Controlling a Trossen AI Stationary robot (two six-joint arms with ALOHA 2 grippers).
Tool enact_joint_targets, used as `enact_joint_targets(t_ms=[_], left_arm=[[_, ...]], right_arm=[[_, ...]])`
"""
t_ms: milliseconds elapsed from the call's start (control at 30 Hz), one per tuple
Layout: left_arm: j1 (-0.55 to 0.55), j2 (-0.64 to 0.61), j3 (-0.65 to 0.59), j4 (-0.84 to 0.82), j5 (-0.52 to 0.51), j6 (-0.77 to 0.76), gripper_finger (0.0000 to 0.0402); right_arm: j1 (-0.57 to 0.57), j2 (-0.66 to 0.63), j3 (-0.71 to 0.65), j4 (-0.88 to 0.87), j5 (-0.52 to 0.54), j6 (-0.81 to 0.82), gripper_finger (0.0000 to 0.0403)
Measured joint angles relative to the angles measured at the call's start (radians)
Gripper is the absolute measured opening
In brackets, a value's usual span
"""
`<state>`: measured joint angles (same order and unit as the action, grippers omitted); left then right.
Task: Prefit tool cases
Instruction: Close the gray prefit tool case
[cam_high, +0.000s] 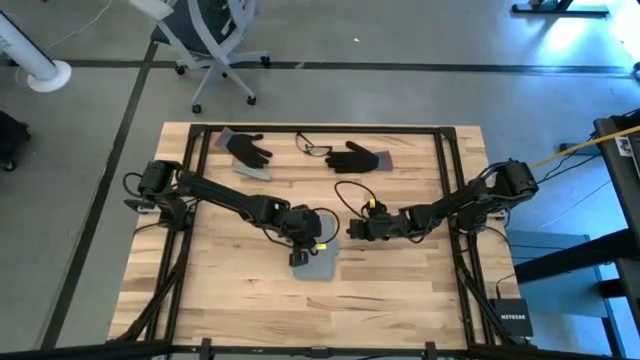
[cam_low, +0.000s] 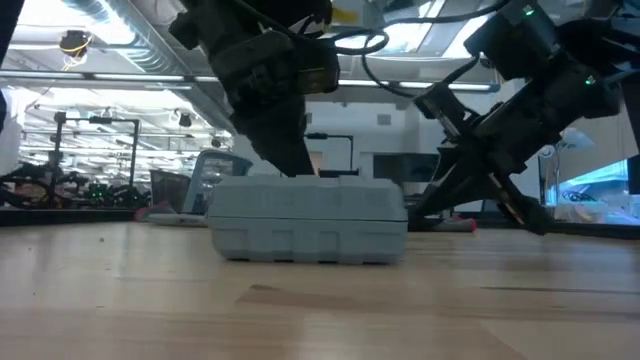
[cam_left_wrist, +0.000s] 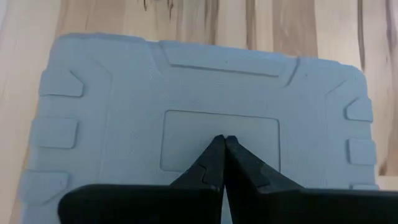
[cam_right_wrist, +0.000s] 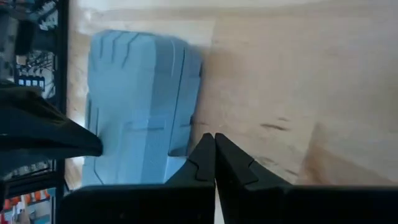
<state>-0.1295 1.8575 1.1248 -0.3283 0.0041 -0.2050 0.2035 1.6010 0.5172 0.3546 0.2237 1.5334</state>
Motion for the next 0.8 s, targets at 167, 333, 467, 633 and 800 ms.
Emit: enact_joint_targets(t_ms=[167,333,467,633,800], left_arm=[[0.000,0.008,0.000,0.008,0.000,-0.008,0.0000],[0.000,0.008,-0.002,0.012,-0.001,-0.054,0.0000],[-0.009,0.008,-0.004,0.031,-0.005,-0.048,0.0000],[-0.014,0.011,-0.005,0.045,-0.008,-0.044,0.0000],[-0.014,0.011,-0.005,0.049,-0.007,-0.037,0.0000]], right_arm=[[0.029,0.097,0.061,0.001,-0.052,0.014,0.0000],[0.086,0.136,0.087,0.052,-0.078,0.067,0.0000],[0.114,0.136,0.086,0.053,-0.016,0.123,0.0000],[0.111,0.136,0.087,0.033,0.034,0.130,0.0000],[0.111,0.163,0.089,0.059,0.061,0.118,0.0000]])
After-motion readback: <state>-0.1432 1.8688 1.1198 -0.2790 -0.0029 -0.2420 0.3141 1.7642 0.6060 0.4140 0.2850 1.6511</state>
